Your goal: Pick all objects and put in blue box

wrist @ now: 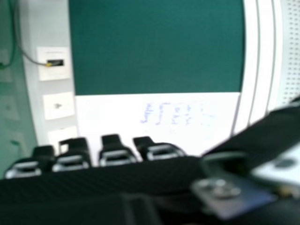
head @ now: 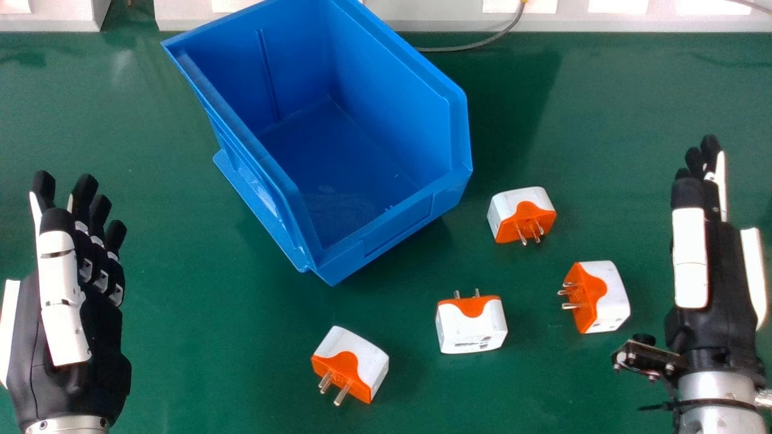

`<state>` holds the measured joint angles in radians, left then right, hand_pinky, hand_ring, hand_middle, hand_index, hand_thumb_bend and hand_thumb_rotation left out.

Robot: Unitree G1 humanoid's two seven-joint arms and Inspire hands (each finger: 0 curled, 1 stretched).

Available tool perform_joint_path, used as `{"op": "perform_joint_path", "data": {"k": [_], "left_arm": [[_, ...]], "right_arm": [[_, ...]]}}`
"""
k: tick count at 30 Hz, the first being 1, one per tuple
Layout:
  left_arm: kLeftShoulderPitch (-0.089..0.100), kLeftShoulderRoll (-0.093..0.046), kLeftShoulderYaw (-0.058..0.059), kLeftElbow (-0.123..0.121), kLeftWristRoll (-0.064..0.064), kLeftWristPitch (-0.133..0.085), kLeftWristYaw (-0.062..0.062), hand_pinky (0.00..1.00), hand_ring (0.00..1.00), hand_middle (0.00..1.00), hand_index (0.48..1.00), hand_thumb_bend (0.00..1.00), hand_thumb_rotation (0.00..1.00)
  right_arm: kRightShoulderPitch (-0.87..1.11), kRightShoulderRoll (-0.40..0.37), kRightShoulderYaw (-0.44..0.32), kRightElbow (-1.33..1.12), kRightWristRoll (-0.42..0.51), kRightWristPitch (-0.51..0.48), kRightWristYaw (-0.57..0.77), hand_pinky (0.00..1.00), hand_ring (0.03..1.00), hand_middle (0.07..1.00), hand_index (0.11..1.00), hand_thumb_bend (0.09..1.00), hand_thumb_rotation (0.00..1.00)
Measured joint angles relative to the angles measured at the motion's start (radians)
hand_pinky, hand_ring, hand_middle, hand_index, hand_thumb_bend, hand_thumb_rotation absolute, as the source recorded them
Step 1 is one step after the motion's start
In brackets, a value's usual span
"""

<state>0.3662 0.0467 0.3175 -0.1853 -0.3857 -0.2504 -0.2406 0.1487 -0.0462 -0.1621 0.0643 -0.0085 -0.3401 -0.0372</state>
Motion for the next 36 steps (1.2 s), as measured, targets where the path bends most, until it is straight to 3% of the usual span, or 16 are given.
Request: {"op": "perform_joint_path", "data": {"k": [7,15,19,23,29,36], "left_arm": [[-0.003,0.0,0.001,0.007,-0.005,-0.001,-0.001,1.0,1.0,0.98,0.975,0.29,1.0],[-0.003,-0.001,0.001,0.007,-0.007,-0.001,-0.005,1.0,1.0,0.98,0.975,0.29,1.0],[-0.002,-0.001,0.001,0.007,-0.007,-0.001,-0.005,1.0,1.0,0.99,0.98,0.32,1.0],[0.001,-0.001,0.002,0.006,-0.007,-0.001,-0.005,1.0,1.0,0.99,0.985,0.33,1.0],[0.002,0.0,0.002,0.004,-0.005,-0.001,0.0,1.0,1.0,0.99,0.988,0.35,1.0],[0.003,0.001,0.002,0.004,-0.009,-0.001,-0.008,1.0,1.0,0.99,0.988,0.34,1.0]], "right_arm": [[0.0,0.002,0.003,0.0,0.0,0.0,-0.002,1.0,1.0,1.0,1.0,0.528,1.0],[0.0,0.003,0.008,0.0,-0.019,-0.004,-0.016,0.99,1.0,1.0,1.0,0.589,1.0],[0.0,0.004,0.011,-0.001,-0.126,0.004,-0.091,0.91,0.969,0.983,0.968,0.652,1.0],[0.001,-0.008,0.022,0.001,-0.31,0.001,-0.217,0.93,0.98,0.997,0.971,0.602,0.95],[0.001,-0.061,0.062,0.013,-0.51,0.014,-0.32,0.91,0.982,0.995,0.981,0.674,0.85],[0.015,-0.087,0.106,0.0,-0.652,0.146,-0.35,0.87,0.972,0.996,0.973,0.671,0.82]]}}
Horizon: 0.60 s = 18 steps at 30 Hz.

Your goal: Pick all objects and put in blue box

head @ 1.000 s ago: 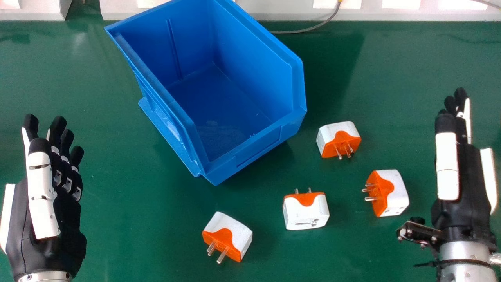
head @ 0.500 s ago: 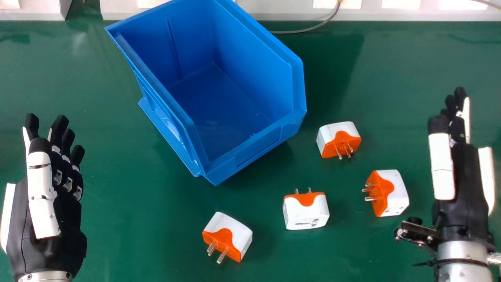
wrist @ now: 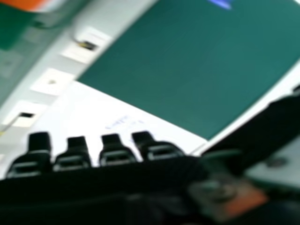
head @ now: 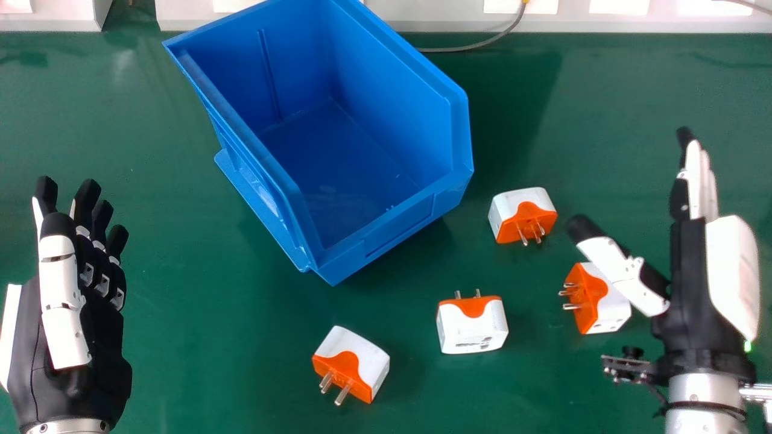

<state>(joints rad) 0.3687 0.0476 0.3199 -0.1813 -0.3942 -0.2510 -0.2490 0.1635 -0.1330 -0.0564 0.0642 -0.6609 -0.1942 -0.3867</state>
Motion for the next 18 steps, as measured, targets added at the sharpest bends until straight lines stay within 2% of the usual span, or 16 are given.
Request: {"op": "perform_joint_path", "data": {"k": [4,11,18], "left_arm": [[0.0,0.0,0.0,0.0,0.0,0.0,-0.006,1.0,1.0,0.99,0.986,0.35,1.0],[0.004,0.0,0.0,0.0,-0.001,0.001,-0.012,1.0,1.0,1.0,0.994,0.34,1.0],[0.015,0.0,0.0,-0.01,0.0,0.002,-0.007,1.0,1.0,0.99,0.991,0.37,0.98]], "right_arm": [[0.009,-0.024,0.021,-0.022,-0.059,0.077,0.0,0.85,0.948,0.983,0.959,0.702,0.84],[0.01,-0.049,0.048,-0.051,-0.069,0.135,-0.001,0.81,0.919,0.955,0.936,0.729,0.81],[0.012,-0.068,0.073,-0.054,-0.093,0.195,0.0,0.79,0.906,0.939,0.928,0.745,0.81]]}}
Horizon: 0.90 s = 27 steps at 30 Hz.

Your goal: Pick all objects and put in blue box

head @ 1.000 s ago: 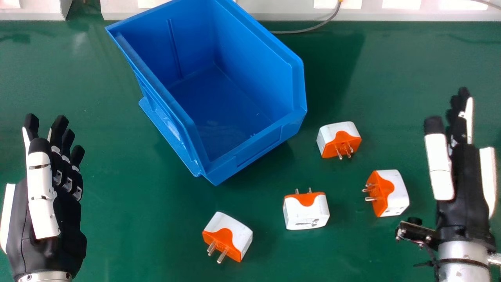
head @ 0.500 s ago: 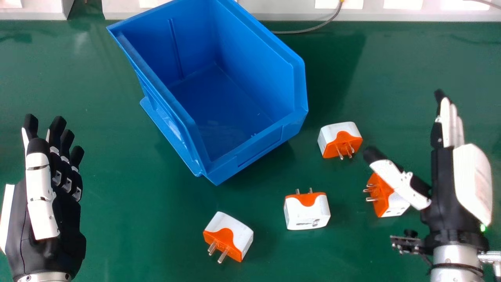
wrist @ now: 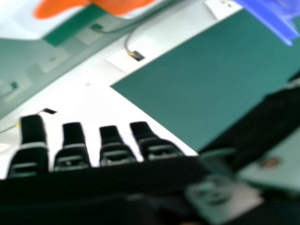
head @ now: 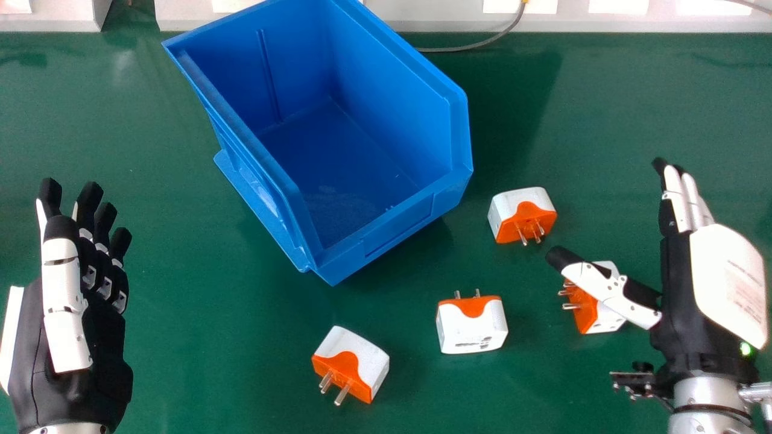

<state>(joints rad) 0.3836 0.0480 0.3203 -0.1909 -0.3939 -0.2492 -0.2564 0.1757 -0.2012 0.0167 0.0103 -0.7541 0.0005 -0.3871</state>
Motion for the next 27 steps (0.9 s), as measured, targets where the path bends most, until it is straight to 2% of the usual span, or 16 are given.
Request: {"op": "perform_joint_path", "data": {"k": [7,17,23,27], "left_arm": [[0.005,0.0,0.0,-0.008,0.003,0.0,0.006,1.0,1.0,0.99,0.989,0.35,1.0],[0.015,0.0,-0.001,-0.017,0.002,0.001,0.005,1.0,1.0,1.0,0.996,0.36,1.0],[0.021,0.0,-0.002,-0.017,-0.006,0.001,-0.007,1.0,1.0,1.0,1.0,0.36,0.99],[0.021,0.0,-0.003,-0.017,-0.014,0.002,-0.008,1.0,1.0,1.0,1.0,0.41,0.93]], "right_arm": [[-0.006,-0.024,0.045,0.053,-0.048,0.075,-0.005,0.77,0.881,0.92,0.893,0.745,0.75],[-0.047,-0.048,0.115,0.149,-0.117,0.23,-0.007,0.72,0.852,0.891,0.867,0.745,0.65],[-0.083,-0.067,0.142,0.157,-0.123,0.324,0.056,0.72,0.857,0.898,0.872,0.742,0.62],[-0.117,-0.088,0.148,0.169,-0.123,0.363,0.097,0.76,0.883,0.92,0.888,0.737,0.68]]}}
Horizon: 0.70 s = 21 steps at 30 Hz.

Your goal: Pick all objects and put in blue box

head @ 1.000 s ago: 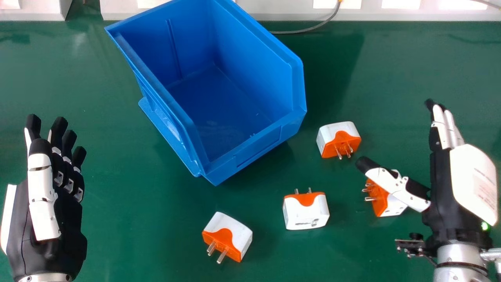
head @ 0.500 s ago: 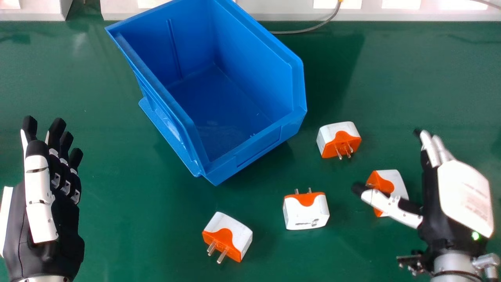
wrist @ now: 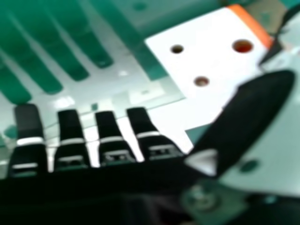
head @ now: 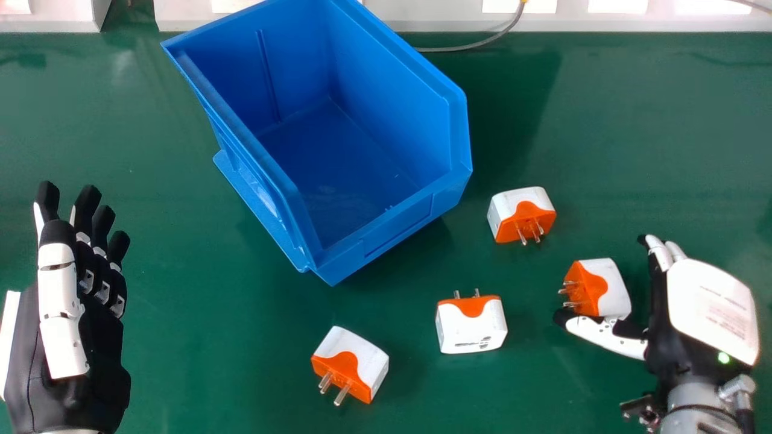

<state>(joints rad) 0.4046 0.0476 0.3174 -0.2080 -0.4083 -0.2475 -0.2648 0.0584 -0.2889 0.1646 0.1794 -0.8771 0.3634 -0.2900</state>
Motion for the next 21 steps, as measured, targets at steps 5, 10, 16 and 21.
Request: {"op": "perform_joint_path", "data": {"k": [5,10,16,21], "left_arm": [[0.0,0.0,-0.007,0.001,-0.005,0.001,-0.01,1.0,1.0,1.0,1.0,0.44,0.93],[0.0,0.0,-0.01,0.001,-0.005,0.001,-0.017,1.0,1.0,1.0,1.0,0.45,0.95],[0.0,0.0,-0.014,0.002,-0.005,0.001,-0.018,1.0,1.0,1.0,1.0,0.45,0.95],[0.0,0.0,-0.015,0.002,-0.01,0.002,-0.018,1.0,1.0,1.0,1.0,0.46,0.93]], "right_arm": [[-0.046,-0.036,0.02,0.021,-0.002,0.039,0.041,0.77,0.883,0.919,0.886,0.75,0.7],[-0.087,-0.061,0.043,0.039,-0.003,0.073,0.078,0.76,0.869,0.905,0.877,0.758,0.69],[-0.107,-0.077,0.065,0.047,-0.004,0.089,0.099,0.77,0.868,0.895,0.872,0.767,0.7],[-0.115,-0.097,0.085,0.034,-0.004,0.106,0.134,0.77,0.868,0.893,0.871,0.767,0.72]]}}
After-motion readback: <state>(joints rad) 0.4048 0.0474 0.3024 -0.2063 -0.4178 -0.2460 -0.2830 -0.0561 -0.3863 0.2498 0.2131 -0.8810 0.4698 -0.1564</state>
